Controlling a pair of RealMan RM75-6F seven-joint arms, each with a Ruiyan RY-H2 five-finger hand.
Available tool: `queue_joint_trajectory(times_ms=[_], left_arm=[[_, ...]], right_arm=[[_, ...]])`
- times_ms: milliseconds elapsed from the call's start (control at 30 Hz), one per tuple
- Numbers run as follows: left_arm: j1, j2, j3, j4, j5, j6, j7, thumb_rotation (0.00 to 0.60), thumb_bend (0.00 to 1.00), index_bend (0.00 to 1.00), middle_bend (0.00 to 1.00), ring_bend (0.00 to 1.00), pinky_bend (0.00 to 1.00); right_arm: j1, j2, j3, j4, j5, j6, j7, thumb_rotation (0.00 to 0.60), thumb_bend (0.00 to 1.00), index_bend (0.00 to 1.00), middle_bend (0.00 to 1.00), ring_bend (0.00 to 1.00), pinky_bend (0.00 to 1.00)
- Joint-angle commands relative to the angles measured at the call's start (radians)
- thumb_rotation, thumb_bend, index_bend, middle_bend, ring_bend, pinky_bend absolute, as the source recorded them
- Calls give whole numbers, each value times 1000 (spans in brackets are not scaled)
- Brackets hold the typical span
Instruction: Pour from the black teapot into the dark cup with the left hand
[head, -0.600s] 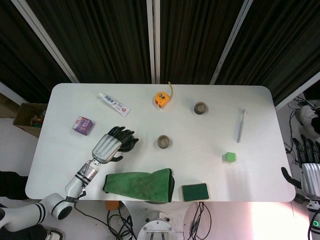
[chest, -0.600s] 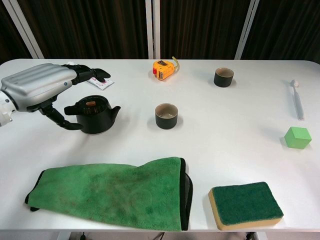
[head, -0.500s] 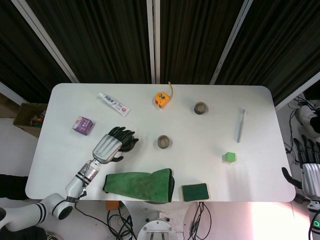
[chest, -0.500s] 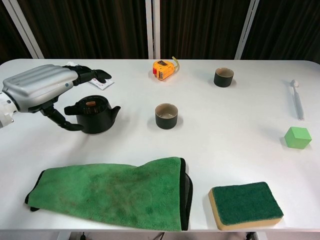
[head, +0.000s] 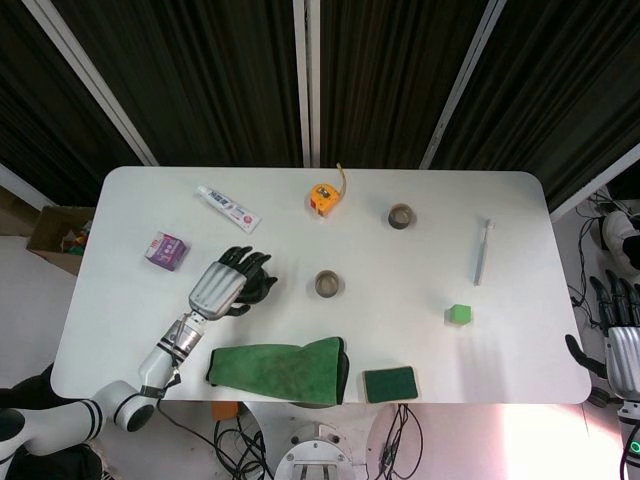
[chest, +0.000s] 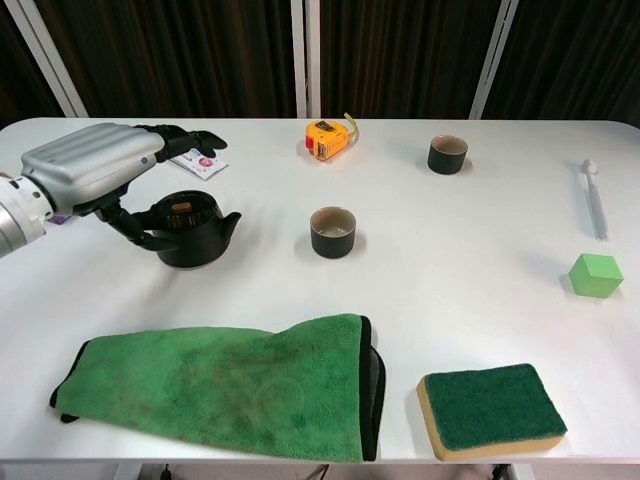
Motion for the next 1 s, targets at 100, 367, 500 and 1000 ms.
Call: queue_joint_trajectory(times_ms=[100,367,500,1000], left_arm=[[-32,35,-28,-16,-39,-48,22,600,126,97,136,94,153],[-107,117,-67,-82,-95,-167,7,600,126,98,137,94,153],[-144,136,-89,-81,-139,-223,0,600,127,98,137,94,153],[-270,220,-117,-58,-286,-474,-103,600,127,98,137,94,153]], right_arm=[[1,-2,1,2,5,-5,-1,600,225,0,0,0,0],[4,-8,3,9,14,-16,-3,600,225,0,0,0,0],[6,-10,3,11,15,-18,-3,600,225,0,0,0,0],[10,-12,5,15,21,-27,-4,600,225,0,0,0,0]])
